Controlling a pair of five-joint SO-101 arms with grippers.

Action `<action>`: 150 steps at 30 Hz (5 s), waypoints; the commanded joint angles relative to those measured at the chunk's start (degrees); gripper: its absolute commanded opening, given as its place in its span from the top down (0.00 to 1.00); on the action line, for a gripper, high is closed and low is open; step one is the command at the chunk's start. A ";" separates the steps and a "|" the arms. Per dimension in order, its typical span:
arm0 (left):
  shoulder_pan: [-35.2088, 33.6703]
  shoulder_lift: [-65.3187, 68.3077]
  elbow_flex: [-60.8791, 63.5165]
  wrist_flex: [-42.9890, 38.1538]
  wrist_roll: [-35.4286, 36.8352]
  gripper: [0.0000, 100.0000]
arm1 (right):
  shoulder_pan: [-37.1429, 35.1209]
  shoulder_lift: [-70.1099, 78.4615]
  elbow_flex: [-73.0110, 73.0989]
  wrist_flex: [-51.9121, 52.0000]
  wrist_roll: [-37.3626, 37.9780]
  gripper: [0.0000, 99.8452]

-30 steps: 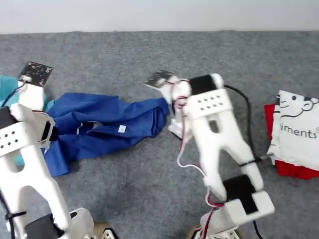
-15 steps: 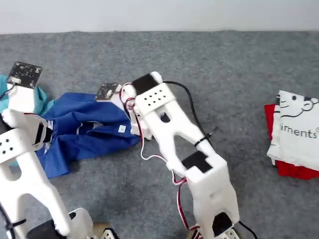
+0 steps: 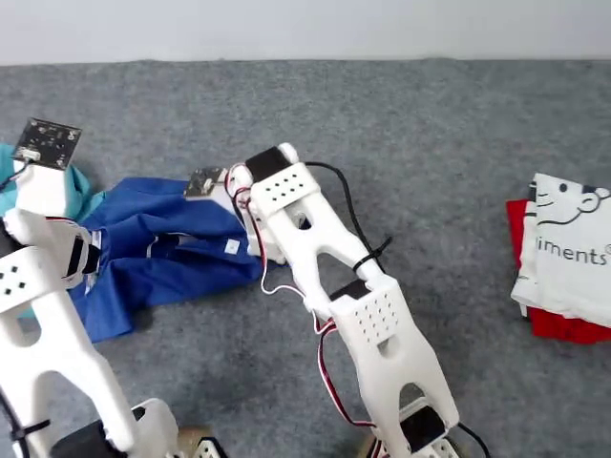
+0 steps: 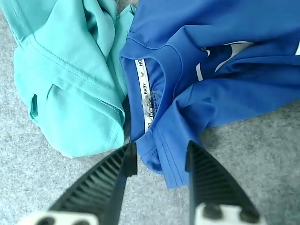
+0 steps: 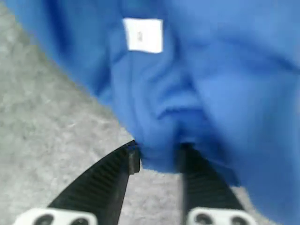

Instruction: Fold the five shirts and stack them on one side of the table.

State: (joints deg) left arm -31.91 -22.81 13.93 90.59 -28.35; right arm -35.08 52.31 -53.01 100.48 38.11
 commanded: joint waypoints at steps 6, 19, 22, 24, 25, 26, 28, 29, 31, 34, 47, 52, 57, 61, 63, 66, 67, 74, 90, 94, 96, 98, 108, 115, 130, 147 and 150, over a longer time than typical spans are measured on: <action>-0.09 -2.11 -2.07 0.09 -0.09 0.83 | 6.11 -7.60 -7.38 2.59 0.53 0.99; -0.09 -2.46 -2.07 0.53 -0.09 0.83 | 13.67 -44.18 27.34 2.51 5.01 0.99; 0.62 -2.20 -2.07 2.55 -0.44 0.83 | 15.96 -49.89 34.02 2.51 5.36 0.99; 2.29 -2.02 -1.54 5.89 -2.46 0.83 | 17.71 -53.05 37.54 2.42 5.63 0.99; 3.34 -2.02 -0.40 7.38 -3.96 0.83 | 18.59 -54.20 39.21 2.42 6.33 0.99; 4.57 -2.11 1.36 8.53 -5.19 0.83 | 19.21 -55.16 40.79 2.33 6.86 0.99; 5.71 -2.11 6.29 9.05 -7.30 0.82 | 20.53 -56.22 42.99 2.33 7.12 0.99; 5.89 -2.11 9.01 8.88 -8.44 0.82 | 21.05 -56.48 43.69 2.33 7.12 0.99; 5.89 -2.11 13.85 7.74 -10.90 0.82 | 21.58 -56.66 44.40 2.33 7.12 0.99; 5.89 -2.11 20.18 4.75 -13.27 0.81 | 21.49 -56.40 45.27 2.33 7.03 0.99; 5.63 -2.02 31.16 -9.58 -14.24 0.76 | 21.67 -56.22 50.37 0.22 5.80 0.99; 4.66 -2.02 31.25 -11.60 -13.98 0.76 | 21.58 -56.13 50.37 -0.13 5.01 0.99; 2.37 -1.93 31.69 -11.96 -14.24 0.77 | 21.67 -53.93 50.29 0.22 5.01 0.99; 0.70 -1.93 34.42 -13.63 -15.47 0.77 | 21.41 -52.70 49.93 -0.13 5.01 0.99; 0.35 -1.93 36.18 -14.68 -15.91 0.77 | 21.32 -52.70 49.93 -0.13 5.01 0.99; 0.35 -2.02 38.11 -16.97 -15.65 0.77 | 21.32 -52.70 49.93 -0.13 5.01 0.99; 0.26 -2.02 38.55 -17.93 -15.56 0.77 | 21.32 -52.70 49.93 -0.13 5.01 0.99; 0.53 -1.93 39.08 -19.60 -15.21 0.80 | 21.32 -52.70 49.93 -0.13 5.01 0.99; 8.44 -2.64 40.75 -12.13 -15.12 0.99 | 21.67 -53.14 49.93 0.13 5.01 0.99; 8.35 -2.64 33.01 -4.04 -15.12 0.99 | 21.67 -53.14 49.93 0.31 5.01 0.99; 8.35 -2.64 29.23 -0.79 -15.12 0.99 | 21.67 -53.14 49.93 0.40 5.01 0.99; 8.70 -2.55 27.03 1.85 -15.12 0.98 | 21.67 -53.14 49.93 0.40 5.01 0.99; 8.70 -2.55 34.33 -2.90 -15.30 0.87 | 21.67 -53.14 49.93 0.40 5.01 0.99; 8.70 -2.55 37.49 -6.33 -15.21 0.87 | 21.67 -53.14 49.93 0.48 5.01 0.99; 2.73 -2.02 37.49 -8.18 -17.41 0.87 | 21.58 -53.14 49.93 1.27 4.92 0.99; 2.73 -2.02 48.48 -21.54 -17.23 0.87 | 21.58 -53.14 49.93 1.27 4.92 0.99; 2.73 -2.46 48.92 -21.54 -17.23 0.91 | 21.58 -53.14 49.93 1.27 4.92 0.99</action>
State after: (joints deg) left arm -28.84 -23.60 62.81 69.76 -45.05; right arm -14.15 -0.18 -2.37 100.22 43.65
